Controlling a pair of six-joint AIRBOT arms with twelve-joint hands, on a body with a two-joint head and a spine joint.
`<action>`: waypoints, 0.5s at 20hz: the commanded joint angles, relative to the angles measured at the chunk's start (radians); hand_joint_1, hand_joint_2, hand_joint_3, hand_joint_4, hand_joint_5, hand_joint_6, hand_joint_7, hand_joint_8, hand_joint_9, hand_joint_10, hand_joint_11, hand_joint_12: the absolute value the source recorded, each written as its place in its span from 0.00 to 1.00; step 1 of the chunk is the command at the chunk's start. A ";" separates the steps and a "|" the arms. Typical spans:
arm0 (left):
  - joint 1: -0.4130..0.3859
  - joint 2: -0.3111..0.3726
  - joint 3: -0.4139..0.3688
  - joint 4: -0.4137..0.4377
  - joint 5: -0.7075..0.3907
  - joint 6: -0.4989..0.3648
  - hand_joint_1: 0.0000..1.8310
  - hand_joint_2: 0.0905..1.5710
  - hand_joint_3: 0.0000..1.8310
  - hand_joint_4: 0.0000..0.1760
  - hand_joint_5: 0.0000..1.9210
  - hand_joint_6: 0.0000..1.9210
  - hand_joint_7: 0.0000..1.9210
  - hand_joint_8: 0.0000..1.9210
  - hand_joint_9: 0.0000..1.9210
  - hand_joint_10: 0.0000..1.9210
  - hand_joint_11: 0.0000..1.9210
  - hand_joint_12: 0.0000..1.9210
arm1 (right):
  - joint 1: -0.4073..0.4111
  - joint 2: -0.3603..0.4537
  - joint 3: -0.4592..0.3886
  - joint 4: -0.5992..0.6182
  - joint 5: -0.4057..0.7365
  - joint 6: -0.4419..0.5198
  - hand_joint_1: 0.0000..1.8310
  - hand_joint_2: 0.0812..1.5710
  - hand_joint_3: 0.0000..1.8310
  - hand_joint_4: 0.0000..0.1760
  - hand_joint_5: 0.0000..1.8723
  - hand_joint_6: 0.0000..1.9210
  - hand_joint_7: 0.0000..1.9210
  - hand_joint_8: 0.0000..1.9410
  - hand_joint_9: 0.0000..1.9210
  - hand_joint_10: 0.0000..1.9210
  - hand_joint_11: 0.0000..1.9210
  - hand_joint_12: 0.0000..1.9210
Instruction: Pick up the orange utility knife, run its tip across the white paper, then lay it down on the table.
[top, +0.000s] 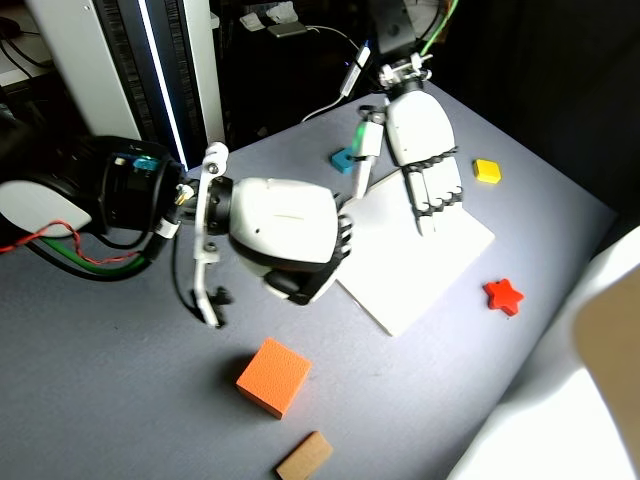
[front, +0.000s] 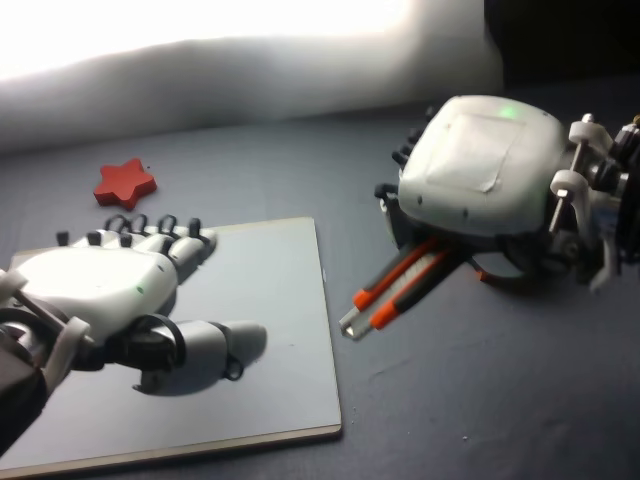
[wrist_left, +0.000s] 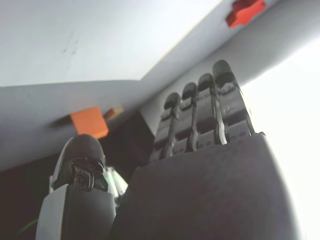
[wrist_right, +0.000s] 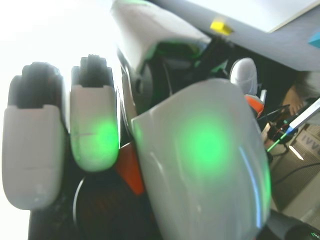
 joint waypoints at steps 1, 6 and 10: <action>-0.008 -0.001 -0.003 0.058 -0.064 0.000 0.00 0.78 0.00 0.00 0.00 0.00 0.02 0.00 0.02 0.00 0.00 0.19 | 0.014 0.005 -0.009 0.006 0.062 0.001 0.83 0.60 0.35 1.00 0.75 1.00 0.83 1.00 0.89 1.00 0.94 1.00; -0.009 -0.004 -0.012 0.064 -0.071 0.000 0.00 0.78 0.00 0.00 0.00 0.00 0.02 0.00 0.02 0.00 0.00 0.17 | -0.025 -0.004 -0.018 0.006 0.066 -0.013 0.82 0.61 0.34 1.00 0.75 1.00 0.83 1.00 0.89 1.00 0.94 1.00; 0.004 -0.004 -0.006 0.067 -0.071 -0.002 0.00 0.77 0.00 0.00 0.00 0.00 0.02 0.00 0.02 0.00 0.00 0.19 | -0.073 -0.013 -0.017 0.006 0.087 -0.044 0.83 0.58 0.35 1.00 0.75 1.00 0.82 1.00 0.88 1.00 0.93 1.00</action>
